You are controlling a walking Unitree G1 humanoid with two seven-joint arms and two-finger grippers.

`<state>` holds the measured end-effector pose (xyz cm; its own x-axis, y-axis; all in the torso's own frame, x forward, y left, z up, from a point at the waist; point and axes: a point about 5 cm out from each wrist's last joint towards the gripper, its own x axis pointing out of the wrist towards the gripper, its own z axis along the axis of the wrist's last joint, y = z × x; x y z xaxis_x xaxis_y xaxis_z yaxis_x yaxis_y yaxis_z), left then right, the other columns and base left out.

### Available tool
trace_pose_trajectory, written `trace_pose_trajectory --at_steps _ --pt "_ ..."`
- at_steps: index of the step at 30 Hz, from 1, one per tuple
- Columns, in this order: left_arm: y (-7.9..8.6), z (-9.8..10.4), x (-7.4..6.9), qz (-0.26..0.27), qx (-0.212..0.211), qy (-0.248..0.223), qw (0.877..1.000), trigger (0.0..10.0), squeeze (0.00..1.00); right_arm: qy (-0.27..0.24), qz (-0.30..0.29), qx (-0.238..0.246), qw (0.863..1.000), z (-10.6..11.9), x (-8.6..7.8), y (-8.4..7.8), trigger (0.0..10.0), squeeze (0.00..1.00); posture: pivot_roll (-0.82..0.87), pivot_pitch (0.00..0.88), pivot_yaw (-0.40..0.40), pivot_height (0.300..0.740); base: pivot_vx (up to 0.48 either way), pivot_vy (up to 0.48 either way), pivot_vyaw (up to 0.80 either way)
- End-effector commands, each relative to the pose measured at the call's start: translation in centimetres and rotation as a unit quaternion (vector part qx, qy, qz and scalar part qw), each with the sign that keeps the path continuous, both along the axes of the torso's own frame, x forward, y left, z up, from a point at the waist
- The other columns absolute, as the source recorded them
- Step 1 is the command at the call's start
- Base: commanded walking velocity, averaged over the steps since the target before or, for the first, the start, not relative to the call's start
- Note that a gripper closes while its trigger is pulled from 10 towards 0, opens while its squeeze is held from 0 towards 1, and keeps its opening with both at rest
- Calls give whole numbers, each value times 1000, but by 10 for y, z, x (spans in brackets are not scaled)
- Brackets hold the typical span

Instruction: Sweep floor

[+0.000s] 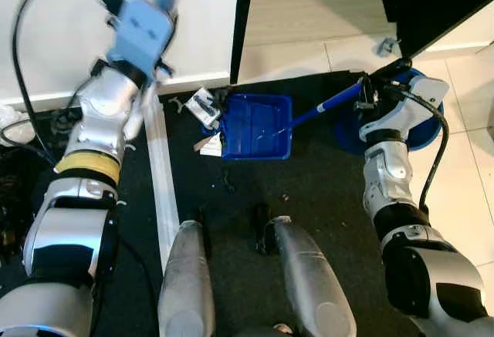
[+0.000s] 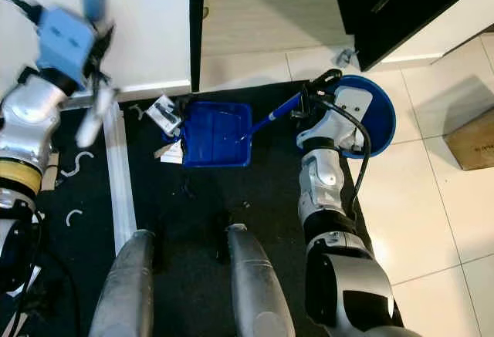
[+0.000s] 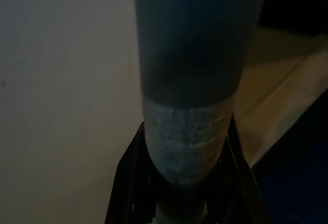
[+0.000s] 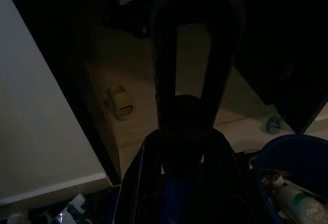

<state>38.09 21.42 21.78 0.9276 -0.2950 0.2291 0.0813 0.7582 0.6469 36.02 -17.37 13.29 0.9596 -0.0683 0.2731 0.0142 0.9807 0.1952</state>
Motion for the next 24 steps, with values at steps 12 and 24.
trace_pose_trajectory --at_steps 12,24 --pt "-71 -67 -2 41 -71 29 996 10000 0 77 -7 2 997 -42 -19 -3 10000 0 -27 483 -110 740 0 0 0" --pt "-148 -51 2 -1 -317 77 945 10000 0 82 -9 3 997 -45 -21 -4 10000 0 -7 477 -105 740 0 0 0"
